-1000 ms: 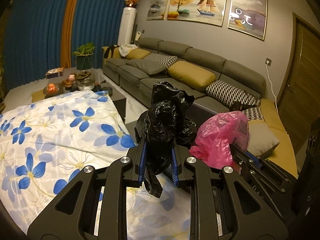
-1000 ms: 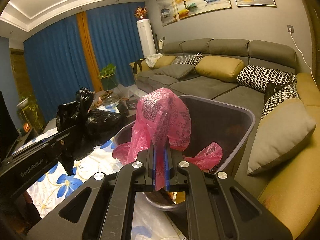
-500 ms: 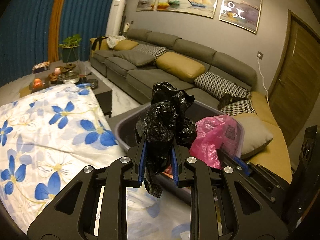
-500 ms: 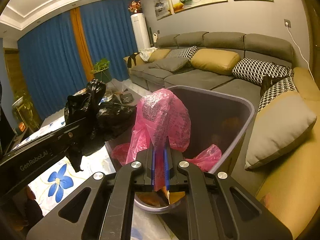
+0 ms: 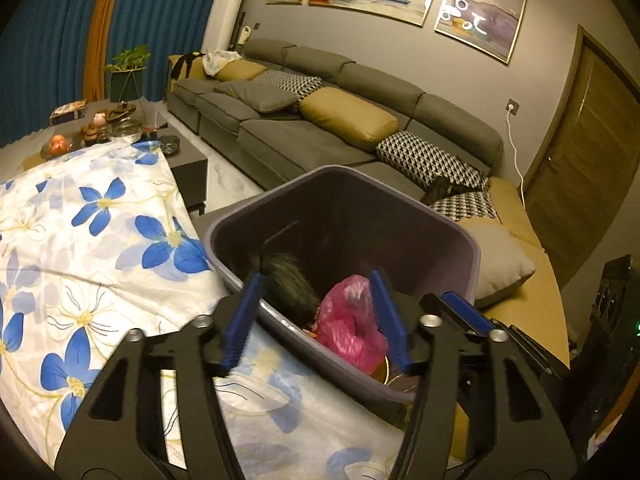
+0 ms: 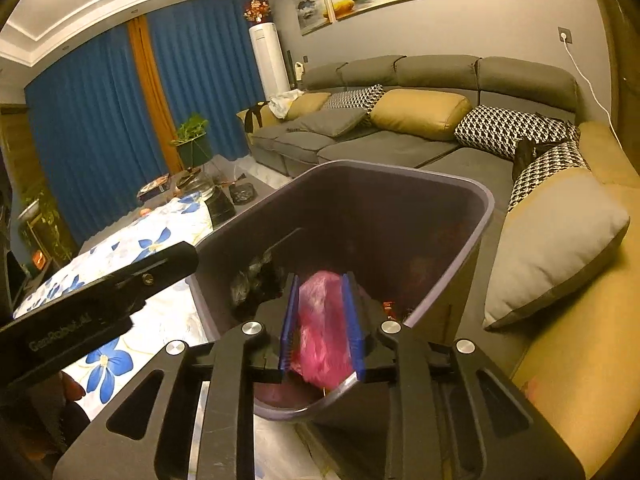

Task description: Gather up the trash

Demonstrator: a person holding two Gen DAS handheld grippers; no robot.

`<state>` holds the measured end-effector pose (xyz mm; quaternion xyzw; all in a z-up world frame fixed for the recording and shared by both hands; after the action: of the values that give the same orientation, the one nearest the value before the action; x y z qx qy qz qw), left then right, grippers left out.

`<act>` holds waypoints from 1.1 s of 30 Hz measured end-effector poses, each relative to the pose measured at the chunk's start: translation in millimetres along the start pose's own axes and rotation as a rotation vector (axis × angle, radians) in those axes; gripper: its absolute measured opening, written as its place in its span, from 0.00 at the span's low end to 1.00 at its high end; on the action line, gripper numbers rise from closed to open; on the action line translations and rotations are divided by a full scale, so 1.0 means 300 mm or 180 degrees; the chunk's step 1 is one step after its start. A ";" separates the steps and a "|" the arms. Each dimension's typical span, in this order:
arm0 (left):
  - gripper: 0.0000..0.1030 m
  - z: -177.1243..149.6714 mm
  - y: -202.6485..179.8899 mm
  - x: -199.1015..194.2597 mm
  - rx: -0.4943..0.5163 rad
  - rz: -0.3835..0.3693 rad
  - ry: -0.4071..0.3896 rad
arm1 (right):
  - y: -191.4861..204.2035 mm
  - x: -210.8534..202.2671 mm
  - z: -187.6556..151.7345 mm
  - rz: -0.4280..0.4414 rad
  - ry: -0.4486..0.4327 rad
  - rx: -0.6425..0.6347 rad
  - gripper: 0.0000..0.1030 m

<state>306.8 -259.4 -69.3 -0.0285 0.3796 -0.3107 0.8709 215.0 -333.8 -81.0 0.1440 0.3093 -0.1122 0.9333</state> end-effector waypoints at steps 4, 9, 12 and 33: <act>0.75 -0.009 0.016 -0.038 -0.0047 0.0115 -0.0103 | -0.003 -0.008 -0.012 -0.0015 -0.0014 0.0007 0.36; 0.87 -0.035 0.045 -0.095 -0.0108 0.0401 -0.0196 | 0.000 -0.028 -0.020 -0.0028 -0.0058 -0.0006 0.59; 0.90 -0.055 0.075 -0.136 -0.0152 0.0604 -0.0246 | 0.003 -0.043 -0.023 -0.0072 -0.0101 -0.0038 0.77; 0.94 -0.241 0.128 -0.437 -0.0342 0.1286 -0.0515 | 0.100 -0.215 -0.109 -0.0123 -0.0285 -0.0310 0.93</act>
<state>209.7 -141.2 -47.3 -0.0231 0.3225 -0.1059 0.9403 155.7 -287.1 -60.8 0.0873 0.2751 -0.1212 0.9497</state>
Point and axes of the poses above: each gripper's, at about its wrist camera, not at the fingertips, and x roughly the way its jaws point, y to its left, z to its top, the point moved 2 cm from there along x, roughly the way its jaws point, and after that the axes turned 6 degrees about y, right-handed, at the moved point
